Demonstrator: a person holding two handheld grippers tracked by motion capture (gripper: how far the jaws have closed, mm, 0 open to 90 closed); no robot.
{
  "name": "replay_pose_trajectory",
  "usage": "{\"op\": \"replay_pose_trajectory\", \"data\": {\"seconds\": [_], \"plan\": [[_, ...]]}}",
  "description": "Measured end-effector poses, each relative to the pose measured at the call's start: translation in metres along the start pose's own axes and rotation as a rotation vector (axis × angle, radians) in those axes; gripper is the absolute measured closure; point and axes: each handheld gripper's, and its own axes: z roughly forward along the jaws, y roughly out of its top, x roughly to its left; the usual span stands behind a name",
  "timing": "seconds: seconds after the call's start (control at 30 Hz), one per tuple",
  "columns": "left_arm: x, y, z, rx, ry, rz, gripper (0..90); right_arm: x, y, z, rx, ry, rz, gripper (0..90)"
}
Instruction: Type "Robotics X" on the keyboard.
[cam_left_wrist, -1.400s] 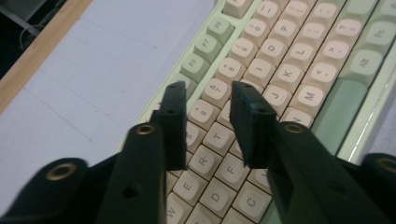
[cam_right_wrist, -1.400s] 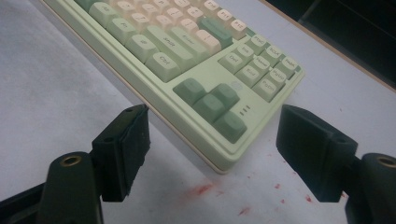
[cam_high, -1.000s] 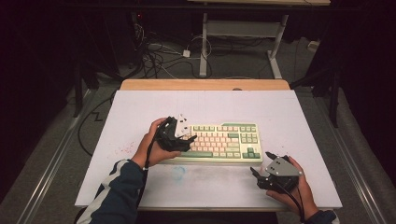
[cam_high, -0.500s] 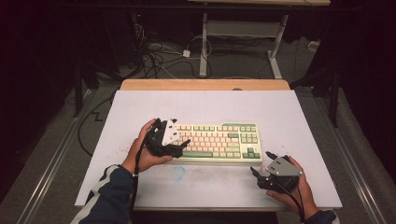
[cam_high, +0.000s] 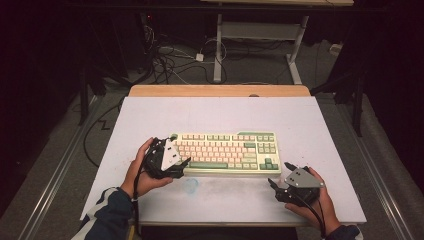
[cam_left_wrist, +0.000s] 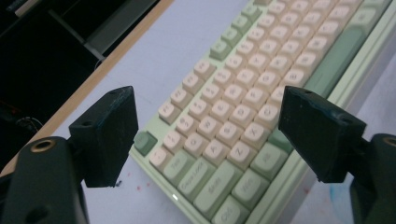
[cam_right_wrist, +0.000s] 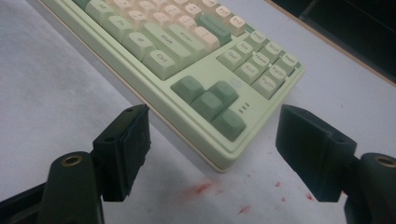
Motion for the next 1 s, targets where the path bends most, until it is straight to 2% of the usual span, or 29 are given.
{"op": "replay_pose_trajectory", "data": {"seconds": [0.07, 0.13, 0.2, 0.27, 0.33, 0.4, 0.47, 0.67, 0.73, 1.0], "plan": [[0.003, -0.004, -0.004, 0.01, -0.001, -0.021, 18.5, 0.0, 0.0, 0.001, -0.001, 0.006, 0.007, 29.5], [0.005, -0.01, -0.007, 0.025, 0.014, -0.007, 18.2, 0.0, 0.001, 0.001, 0.002, 0.009, 0.009, 32.0], [0.006, -0.014, -0.011, 0.035, 0.018, -0.018, 18.1, 0.0, 0.001, 0.002, 0.003, 0.012, 0.013, 35.0], [0.008, -0.019, -0.014, 0.038, 0.032, -0.018, 18.1, 0.0, 0.003, 0.002, 0.002, 0.026, 0.017, 45.5], [0.01, -0.023, -0.018, 0.049, 0.038, -0.038, 18.1, 0.0, 0.004, 0.002, -0.005, 0.047, 0.033, 54.7], [0.011, -0.029, -0.021, 0.072, 0.042, -0.04, 18.1, 0.0, 0.007, 0.004, -0.002, 0.059, 0.027, 63.2], [0.013, -0.034, -0.023, 0.091, 0.051, -0.036, 18.1, 0.0, 0.009, 0.005, 0.001, 0.082, 0.026, 70.9], [0.015, -0.045, -0.033, 0.13, 0.052, -0.079, 18.1, 0.002, 0.019, 0.016, 0.031, 0.132, 0.026, 90.0], [0.014, -0.047, -0.035, 0.141, 0.059, -0.068, 18.1, 0.001, 0.022, 0.018, 0.03, 0.149, 0.041, 90.0], [0.014, -0.048, -0.034, 0.146, 0.063, -0.076, 18.1, -0.001, 0.045, 0.033, 0.011, 0.177, 0.031, 90.0]]}}
